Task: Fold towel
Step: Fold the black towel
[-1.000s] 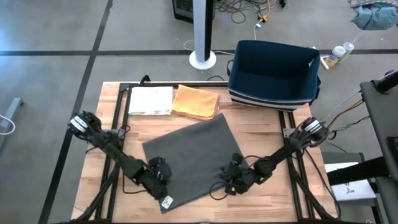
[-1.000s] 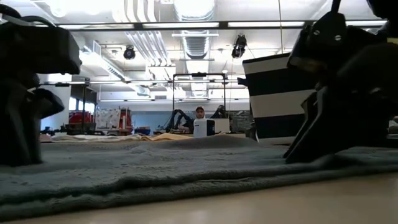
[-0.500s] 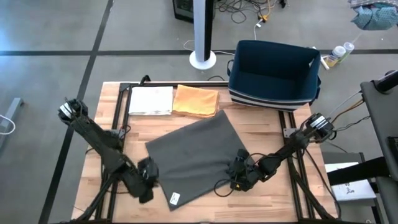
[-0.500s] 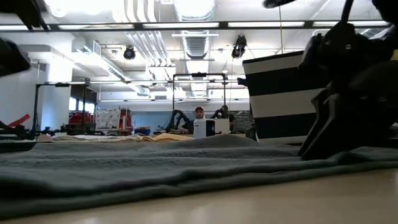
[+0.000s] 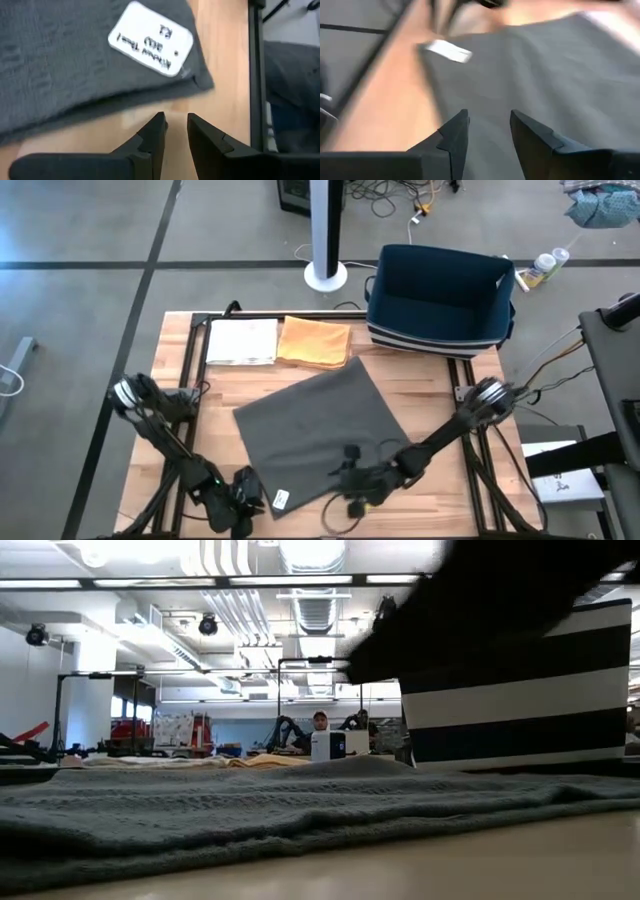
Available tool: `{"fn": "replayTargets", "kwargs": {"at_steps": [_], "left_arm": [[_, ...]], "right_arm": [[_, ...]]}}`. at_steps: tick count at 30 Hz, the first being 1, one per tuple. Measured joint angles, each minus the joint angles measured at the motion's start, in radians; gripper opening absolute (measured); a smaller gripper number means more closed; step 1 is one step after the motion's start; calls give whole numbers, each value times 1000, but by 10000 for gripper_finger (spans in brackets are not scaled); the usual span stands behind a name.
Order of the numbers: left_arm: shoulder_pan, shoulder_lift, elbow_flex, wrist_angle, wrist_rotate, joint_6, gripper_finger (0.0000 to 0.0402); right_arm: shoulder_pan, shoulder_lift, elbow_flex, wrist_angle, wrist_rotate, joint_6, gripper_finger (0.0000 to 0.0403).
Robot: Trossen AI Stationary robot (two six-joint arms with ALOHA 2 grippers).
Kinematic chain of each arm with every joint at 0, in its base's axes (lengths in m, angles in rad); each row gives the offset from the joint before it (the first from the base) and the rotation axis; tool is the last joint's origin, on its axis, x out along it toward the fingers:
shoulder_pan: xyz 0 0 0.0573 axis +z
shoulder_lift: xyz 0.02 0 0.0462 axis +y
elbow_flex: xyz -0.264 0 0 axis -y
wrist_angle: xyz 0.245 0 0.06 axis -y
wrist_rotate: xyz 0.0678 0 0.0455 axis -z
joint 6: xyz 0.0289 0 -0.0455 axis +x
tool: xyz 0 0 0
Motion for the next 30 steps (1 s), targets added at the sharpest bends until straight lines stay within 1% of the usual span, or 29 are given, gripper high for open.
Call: {"fn": "replayTargets", "kwargs": {"at_steps": [3, 8, 14, 16, 22, 26, 30], "left_arm": [[-1, 44, 10, 20, -23, -11, 77], [-4, 59, 5, 29, -80, -13, 77], [-2, 47, 3, 42, -97, 18, 77], [-3, 47, 3, 39, -98, 22, 77], [-4, 49, -2, 39, -111, 38, 77], [-4, 49, -2, 46, -126, 46, 77], [-4, 49, -2, 48, -130, 46, 77]], "right_arm": [[-8, 102, 148, -43, -66, -39, 158], [-27, 265, 392, -149, -86, -78, 175], [-54, 392, 608, -321, -91, -81, 170], [-55, 416, 650, -366, -92, -95, 167], [-61, 465, 731, -387, -126, -107, 164], [-64, 489, 752, -392, -136, -97, 163], [-69, 488, 761, -393, -136, -87, 148]]}}
